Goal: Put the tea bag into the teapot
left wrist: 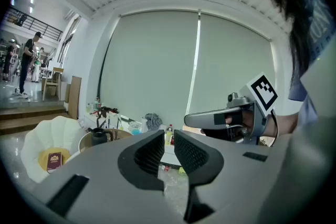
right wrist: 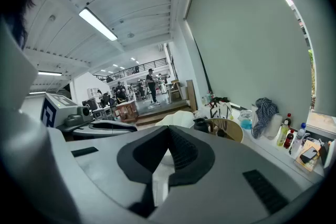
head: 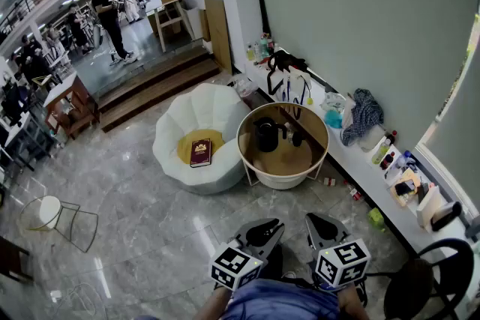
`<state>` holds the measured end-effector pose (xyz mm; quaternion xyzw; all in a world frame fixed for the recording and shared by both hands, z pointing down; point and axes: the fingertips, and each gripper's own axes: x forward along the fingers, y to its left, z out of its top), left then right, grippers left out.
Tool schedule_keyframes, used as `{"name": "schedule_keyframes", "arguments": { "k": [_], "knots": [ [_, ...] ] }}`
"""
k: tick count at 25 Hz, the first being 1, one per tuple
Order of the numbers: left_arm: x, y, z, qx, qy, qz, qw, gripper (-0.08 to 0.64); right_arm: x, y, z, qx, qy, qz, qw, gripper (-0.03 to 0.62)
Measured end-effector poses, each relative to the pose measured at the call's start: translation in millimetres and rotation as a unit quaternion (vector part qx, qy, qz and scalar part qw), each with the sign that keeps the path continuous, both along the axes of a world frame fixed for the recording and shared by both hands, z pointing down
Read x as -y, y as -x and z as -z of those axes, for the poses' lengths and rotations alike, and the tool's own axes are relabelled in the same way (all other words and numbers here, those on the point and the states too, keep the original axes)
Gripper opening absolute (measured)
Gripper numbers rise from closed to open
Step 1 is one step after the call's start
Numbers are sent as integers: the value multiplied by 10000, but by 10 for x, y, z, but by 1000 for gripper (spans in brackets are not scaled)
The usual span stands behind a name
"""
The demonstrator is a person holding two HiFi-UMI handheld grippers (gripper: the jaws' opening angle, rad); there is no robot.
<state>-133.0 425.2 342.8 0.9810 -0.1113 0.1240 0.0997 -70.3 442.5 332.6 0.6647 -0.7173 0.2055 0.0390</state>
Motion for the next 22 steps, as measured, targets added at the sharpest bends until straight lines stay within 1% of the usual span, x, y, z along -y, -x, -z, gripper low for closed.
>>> {"name": "schedule_keyframes", "arguments": {
  "k": [3, 6, 10, 14, 22],
  "knots": [
    [51, -29, -23, -39, -34, 1, 10000, 52, 40, -16, -28, -22, -6, 39, 10000, 17],
    [101, -59, -58, 35, 11, 25, 10000, 52, 82, -61, -42, -77, -38, 5, 10000, 17],
    [156, -115, -98, 92, -6, -20, 10000, 52, 138, -127, -83, 13, -24, -30, 10000, 17],
    [259, -211, -120, 136, 60, -23, 9999, 52, 236, -233, -114, 65, 14, -57, 10000, 17],
    [662, -432, -229, 235, 180, -18, 9996, 52, 624, -466, -247, 142, 147, -74, 9998, 17]
  ]
}}
